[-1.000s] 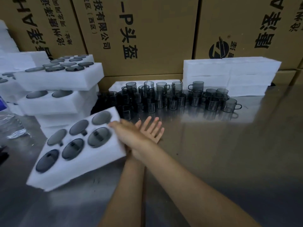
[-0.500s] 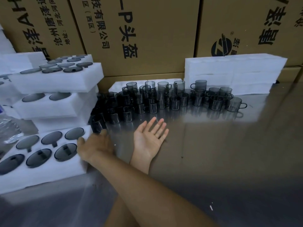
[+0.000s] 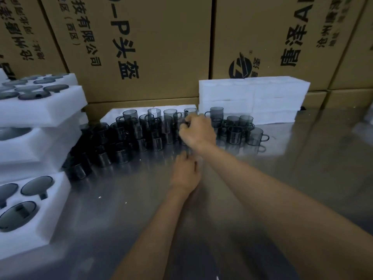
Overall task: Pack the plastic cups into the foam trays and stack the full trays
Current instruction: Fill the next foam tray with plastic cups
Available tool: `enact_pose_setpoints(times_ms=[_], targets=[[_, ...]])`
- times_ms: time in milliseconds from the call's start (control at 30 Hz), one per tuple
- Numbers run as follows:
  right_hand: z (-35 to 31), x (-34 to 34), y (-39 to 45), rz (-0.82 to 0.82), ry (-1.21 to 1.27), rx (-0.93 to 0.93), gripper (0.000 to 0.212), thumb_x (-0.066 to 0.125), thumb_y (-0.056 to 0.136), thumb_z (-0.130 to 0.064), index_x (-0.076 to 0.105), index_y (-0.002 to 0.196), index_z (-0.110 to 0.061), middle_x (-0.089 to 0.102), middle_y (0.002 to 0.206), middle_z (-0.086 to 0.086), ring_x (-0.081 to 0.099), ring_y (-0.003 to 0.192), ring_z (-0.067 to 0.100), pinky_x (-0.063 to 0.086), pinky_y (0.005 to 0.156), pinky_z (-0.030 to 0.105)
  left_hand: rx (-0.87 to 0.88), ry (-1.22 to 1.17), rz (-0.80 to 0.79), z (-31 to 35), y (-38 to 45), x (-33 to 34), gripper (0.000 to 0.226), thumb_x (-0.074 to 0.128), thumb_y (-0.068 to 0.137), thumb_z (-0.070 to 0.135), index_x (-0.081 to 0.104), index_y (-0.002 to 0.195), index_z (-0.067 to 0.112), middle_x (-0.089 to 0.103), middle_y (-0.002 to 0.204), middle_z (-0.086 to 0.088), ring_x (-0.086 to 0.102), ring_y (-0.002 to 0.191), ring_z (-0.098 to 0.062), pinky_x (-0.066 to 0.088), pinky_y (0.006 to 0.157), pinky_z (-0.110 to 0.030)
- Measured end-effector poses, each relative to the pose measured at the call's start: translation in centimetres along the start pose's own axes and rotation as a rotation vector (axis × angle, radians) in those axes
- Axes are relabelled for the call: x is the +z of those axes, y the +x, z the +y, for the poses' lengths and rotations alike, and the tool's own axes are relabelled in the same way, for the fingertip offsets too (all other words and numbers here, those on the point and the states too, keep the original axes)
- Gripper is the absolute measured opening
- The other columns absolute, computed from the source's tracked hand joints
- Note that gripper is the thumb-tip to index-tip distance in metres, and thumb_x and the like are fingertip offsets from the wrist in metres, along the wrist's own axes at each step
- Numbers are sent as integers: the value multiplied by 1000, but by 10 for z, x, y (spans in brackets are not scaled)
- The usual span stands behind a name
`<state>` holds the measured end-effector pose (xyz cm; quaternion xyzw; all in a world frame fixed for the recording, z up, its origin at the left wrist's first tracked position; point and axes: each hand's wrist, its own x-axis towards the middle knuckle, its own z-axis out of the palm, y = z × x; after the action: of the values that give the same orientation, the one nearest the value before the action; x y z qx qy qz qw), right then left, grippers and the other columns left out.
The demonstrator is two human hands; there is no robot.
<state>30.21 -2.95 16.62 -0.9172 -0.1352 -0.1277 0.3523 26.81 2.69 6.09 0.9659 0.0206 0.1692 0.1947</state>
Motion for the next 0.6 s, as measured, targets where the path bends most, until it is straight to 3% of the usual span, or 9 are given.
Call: enact_pose_setpoints(times_ms=[167,300,400,500,600], targets=[[77,-52,83,107,-262,70,56,52,94,-26,38,147,-17,41,147,14,32,137,33,32,106,44,-10,190,47,4,39,10,19,41,97,23,51,111,14,69,98,-11,66,84,-35,44,65,-37],[117,-66,145,40,-415,87,73,52,95,-27,17,158,-22,14,165,11,10,151,31,19,117,47,-2,207,69,-2,65,22,16,40,97,27,48,106,15,68,83,-8,62,72,-32,42,63,-36],[136,-62,182,3,-494,93,77,50,96,-23,6,160,-25,-2,167,7,-5,154,29,10,121,50,-2,215,100,-4,79,27,14,39,98,28,46,102,17,66,77,-5,48,61,-26,36,59,-34],[146,-57,211,20,-478,111,76,48,95,-17,9,159,-27,-3,168,4,-7,154,28,9,121,51,-28,218,115,-8,84,32,11,39,98,29,45,98,19,55,67,1,43,57,-23,34,58,-33],[149,-54,226,122,-460,79,54,47,98,-18,31,149,-25,17,164,10,2,153,30,14,119,51,-48,206,126,-12,88,35,8,40,97,28,40,94,21,44,60,7,39,52,-18,31,57,-32]])
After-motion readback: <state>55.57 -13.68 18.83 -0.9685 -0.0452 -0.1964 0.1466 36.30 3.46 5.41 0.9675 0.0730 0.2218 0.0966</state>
